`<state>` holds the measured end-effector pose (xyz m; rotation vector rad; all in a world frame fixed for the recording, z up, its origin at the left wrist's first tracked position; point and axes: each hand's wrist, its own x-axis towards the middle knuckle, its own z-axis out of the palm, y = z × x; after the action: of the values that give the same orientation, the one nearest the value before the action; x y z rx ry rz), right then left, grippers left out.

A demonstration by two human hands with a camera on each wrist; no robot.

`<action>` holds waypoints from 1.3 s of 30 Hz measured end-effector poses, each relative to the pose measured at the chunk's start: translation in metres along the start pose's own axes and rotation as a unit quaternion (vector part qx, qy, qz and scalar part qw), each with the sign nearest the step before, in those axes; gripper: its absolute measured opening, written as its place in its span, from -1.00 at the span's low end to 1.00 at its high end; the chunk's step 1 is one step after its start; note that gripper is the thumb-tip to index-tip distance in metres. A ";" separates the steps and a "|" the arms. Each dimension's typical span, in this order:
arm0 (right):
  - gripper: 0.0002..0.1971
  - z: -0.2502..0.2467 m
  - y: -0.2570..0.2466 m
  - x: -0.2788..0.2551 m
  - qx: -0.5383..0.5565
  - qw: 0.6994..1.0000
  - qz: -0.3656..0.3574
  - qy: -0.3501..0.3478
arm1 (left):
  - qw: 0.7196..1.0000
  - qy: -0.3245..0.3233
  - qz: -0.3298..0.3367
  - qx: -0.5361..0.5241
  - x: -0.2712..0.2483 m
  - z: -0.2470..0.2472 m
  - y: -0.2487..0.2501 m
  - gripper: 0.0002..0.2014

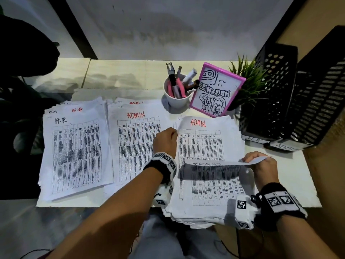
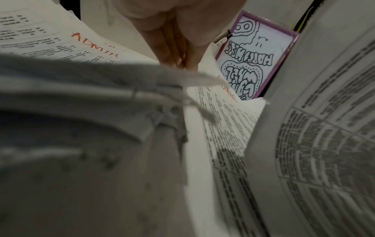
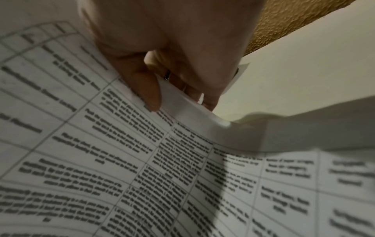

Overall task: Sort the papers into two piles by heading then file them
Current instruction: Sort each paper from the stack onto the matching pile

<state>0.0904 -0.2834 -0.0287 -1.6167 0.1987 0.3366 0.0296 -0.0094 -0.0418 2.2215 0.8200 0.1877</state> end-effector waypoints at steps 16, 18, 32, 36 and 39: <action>-0.75 0.022 -0.032 0.002 0.062 0.997 0.016 0.032 | 0.920 -0.110 0.026 -0.376 -0.074 -0.020 0.019 -0.68; -0.73 0.029 -0.036 0.000 0.101 0.994 0.017 0.045 | 0.916 -0.105 -0.010 -0.386 -0.074 -0.016 0.017 -0.65; -0.64 0.051 -0.056 0.008 0.091 0.992 0.013 0.091 | 0.932 -0.051 -0.089 -0.349 -0.064 -0.017 0.014 -0.60; -0.84 0.046 -0.040 0.017 0.086 0.990 0.005 0.110 | 0.938 -0.051 -0.063 -0.336 -0.068 -0.029 0.007 -0.65; -0.72 0.034 -0.015 0.026 -0.013 0.993 0.053 0.106 | 0.937 -0.032 -0.041 -0.345 -0.071 -0.050 -0.001 -0.72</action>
<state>0.1162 -0.2464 -0.0251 -1.6697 0.4449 0.2499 -0.0452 -0.0224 0.0016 1.5210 0.6739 0.3066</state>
